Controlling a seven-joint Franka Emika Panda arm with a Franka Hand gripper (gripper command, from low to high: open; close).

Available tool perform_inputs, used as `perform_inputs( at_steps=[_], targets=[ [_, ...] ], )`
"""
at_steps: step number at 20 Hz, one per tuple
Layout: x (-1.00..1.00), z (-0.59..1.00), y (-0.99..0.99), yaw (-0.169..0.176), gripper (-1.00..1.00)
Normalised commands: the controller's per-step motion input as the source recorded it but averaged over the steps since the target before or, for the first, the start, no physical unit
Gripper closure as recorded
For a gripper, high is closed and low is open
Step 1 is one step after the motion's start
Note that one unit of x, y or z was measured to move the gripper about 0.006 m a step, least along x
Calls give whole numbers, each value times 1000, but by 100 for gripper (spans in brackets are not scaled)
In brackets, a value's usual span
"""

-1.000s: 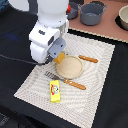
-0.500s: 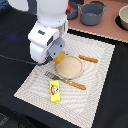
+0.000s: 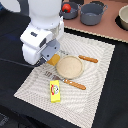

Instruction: Interact with the objects in diverse but meaningful ways.

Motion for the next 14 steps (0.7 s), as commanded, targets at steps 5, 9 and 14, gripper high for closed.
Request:
perform_inputs(
  at_steps=[5,9,14],
  targets=[
    [-445,14,-75,0,100],
    [-461,37,-46,0,100],
    [-681,29,-109,-33,100]
  ],
)
